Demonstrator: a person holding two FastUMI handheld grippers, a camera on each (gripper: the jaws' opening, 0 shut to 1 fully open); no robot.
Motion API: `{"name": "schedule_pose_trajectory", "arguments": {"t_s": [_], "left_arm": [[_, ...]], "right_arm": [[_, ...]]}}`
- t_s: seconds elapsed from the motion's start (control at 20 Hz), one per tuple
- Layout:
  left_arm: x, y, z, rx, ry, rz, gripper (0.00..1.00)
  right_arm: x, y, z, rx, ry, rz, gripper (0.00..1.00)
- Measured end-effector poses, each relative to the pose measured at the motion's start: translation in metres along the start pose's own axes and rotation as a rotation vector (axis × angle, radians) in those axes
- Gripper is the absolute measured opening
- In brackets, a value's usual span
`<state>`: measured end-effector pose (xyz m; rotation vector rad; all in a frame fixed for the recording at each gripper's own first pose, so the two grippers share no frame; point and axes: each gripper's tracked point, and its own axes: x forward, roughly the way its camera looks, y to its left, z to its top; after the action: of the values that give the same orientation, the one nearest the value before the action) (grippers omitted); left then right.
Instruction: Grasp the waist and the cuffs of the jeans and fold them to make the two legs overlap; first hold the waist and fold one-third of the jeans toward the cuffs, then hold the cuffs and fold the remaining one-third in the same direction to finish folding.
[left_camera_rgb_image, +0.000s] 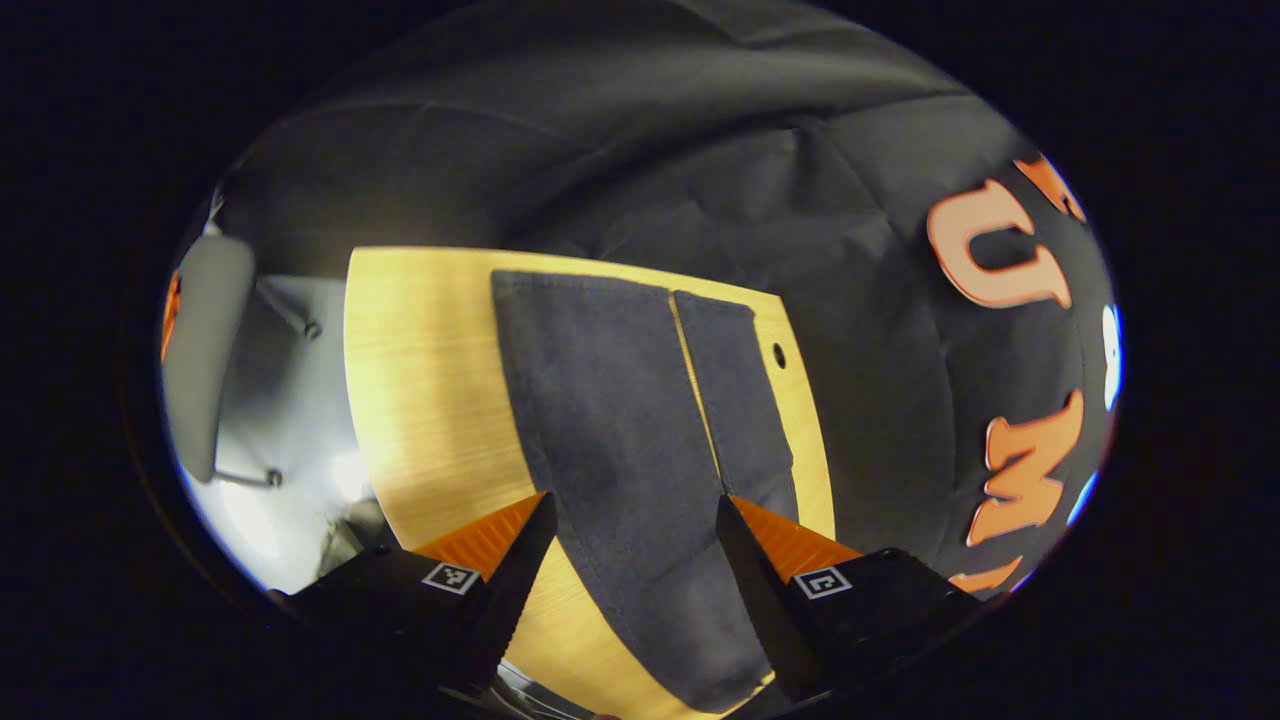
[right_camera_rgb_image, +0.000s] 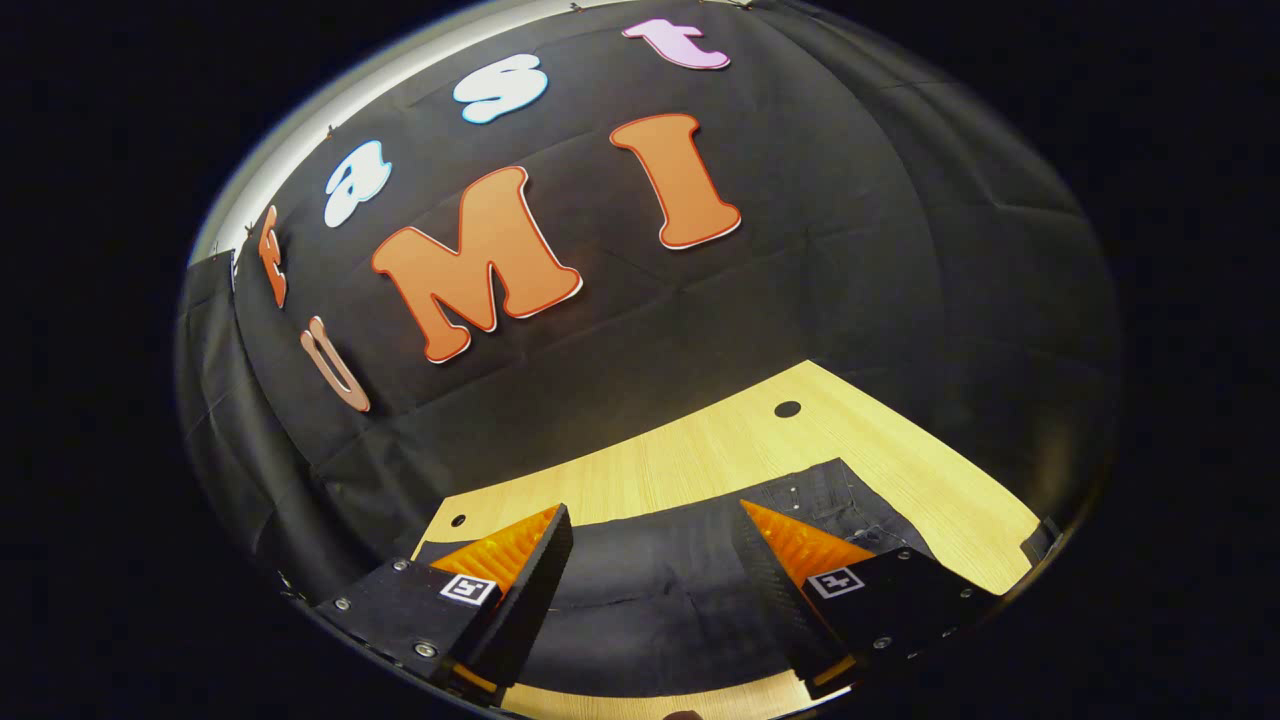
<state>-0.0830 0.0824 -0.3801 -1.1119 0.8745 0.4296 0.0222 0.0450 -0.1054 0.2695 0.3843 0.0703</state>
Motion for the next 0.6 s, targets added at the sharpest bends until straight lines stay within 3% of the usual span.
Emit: {"name": "schedule_pose_trajectory", "arguments": {"t_s": [0.2, 0.35, 0.6], "left_arm": [[0.032, 0.017, -0.013, -0.105, 0.062, 0.085, 0.98], [0.046, 0.035, -0.014, -0.100, 0.073, 0.191, 0.98], [0.053, 0.034, 0.001, -0.113, 0.034, 0.203, 0.97]], "right_arm": [[0.000, -0.019, -0.002, 0.024, 0.020, -0.035, 0.97], [0.002, -0.034, -0.006, 0.043, 0.039, -0.064, 0.97], [0.007, -0.057, -0.008, 0.076, 0.055, -0.114, 0.97]]}}
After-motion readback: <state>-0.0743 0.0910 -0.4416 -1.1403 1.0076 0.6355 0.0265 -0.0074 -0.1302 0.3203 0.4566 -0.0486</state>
